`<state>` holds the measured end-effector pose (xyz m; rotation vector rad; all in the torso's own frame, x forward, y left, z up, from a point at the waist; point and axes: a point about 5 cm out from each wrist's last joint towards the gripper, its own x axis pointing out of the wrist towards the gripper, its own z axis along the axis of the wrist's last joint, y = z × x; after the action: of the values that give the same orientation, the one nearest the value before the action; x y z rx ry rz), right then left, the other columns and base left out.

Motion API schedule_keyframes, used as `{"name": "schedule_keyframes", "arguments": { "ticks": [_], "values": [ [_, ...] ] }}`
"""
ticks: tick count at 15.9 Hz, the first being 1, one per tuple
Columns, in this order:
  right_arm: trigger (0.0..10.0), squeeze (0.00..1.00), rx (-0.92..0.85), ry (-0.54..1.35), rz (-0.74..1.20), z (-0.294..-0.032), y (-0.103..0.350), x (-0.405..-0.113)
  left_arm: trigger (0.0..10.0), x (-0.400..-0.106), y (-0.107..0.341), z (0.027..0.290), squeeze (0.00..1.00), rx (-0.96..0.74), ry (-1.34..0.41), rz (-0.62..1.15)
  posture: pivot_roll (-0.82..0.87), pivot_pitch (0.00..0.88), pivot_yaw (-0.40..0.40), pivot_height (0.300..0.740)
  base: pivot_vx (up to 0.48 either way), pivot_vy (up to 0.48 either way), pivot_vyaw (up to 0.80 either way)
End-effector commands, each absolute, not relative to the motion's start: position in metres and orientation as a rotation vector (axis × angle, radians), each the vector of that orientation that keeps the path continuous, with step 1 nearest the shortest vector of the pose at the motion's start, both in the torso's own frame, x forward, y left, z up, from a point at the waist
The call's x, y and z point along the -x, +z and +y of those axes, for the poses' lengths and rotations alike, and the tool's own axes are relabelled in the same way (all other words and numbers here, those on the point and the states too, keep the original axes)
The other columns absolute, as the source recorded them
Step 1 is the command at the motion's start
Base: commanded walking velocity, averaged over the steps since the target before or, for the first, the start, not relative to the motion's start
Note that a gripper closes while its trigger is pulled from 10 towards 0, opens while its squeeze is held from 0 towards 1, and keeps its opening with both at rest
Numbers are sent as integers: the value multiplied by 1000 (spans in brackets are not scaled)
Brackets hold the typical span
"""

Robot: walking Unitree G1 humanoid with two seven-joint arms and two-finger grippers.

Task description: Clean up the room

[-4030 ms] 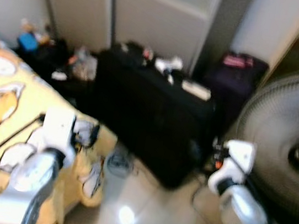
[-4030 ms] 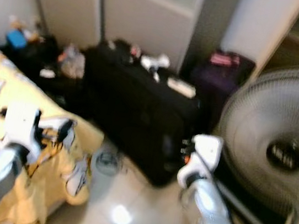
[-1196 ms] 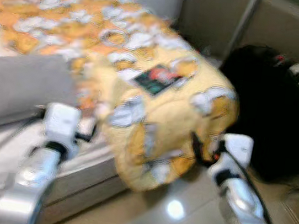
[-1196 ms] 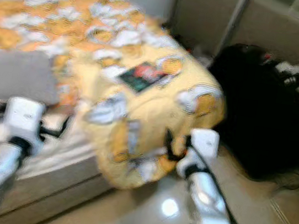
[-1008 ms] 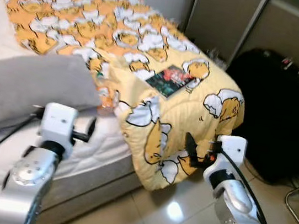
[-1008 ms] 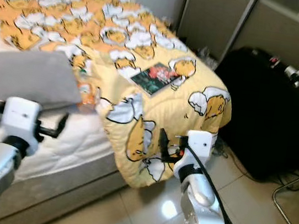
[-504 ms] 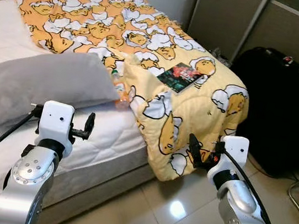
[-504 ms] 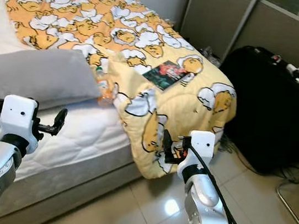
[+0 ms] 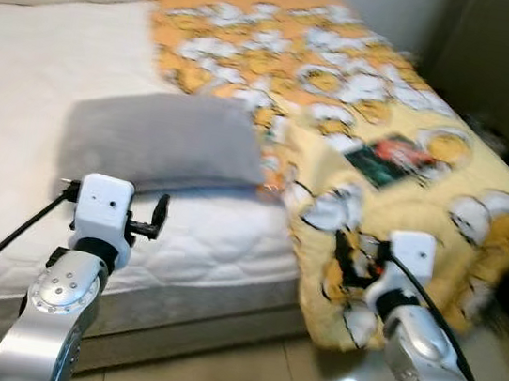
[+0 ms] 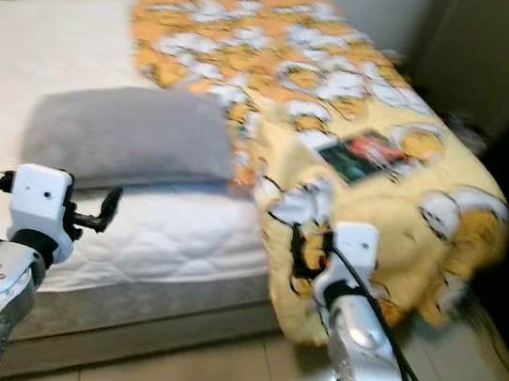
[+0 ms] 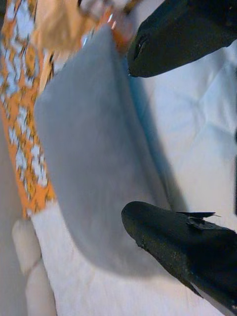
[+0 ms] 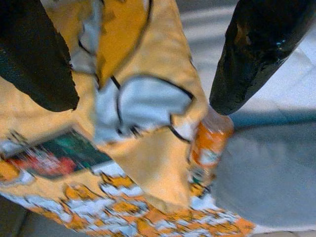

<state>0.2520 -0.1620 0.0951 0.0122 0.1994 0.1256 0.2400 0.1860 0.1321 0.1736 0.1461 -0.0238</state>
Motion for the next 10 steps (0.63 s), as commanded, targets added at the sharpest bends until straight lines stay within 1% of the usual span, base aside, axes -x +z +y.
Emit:
{"name": "schedule_keyframes", "arguments": {
  "ticks": [1,3,5,10],
  "values": [
    [10000,0,-17,144,188,-156,99,-254,10000,-241,137,191,16,-190,-9,129,-37,0,-22,740,322,0,800],
    [10000,0,-8,143,191,-156,98,-254,10000,-241,137,190,16,-190,-12,130,-37,0,-23,740,324,0,800],
    [10000,0,-24,107,196,-162,97,-256,10000,-241,135,187,16,-176,-42,133,-43,0,-20,740,317,0,0],
    [10000,0,-8,108,193,-167,103,-263,10000,-242,130,180,16,-157,-62,146,-62,0,-19,740,303,0,0]
  ]
}}
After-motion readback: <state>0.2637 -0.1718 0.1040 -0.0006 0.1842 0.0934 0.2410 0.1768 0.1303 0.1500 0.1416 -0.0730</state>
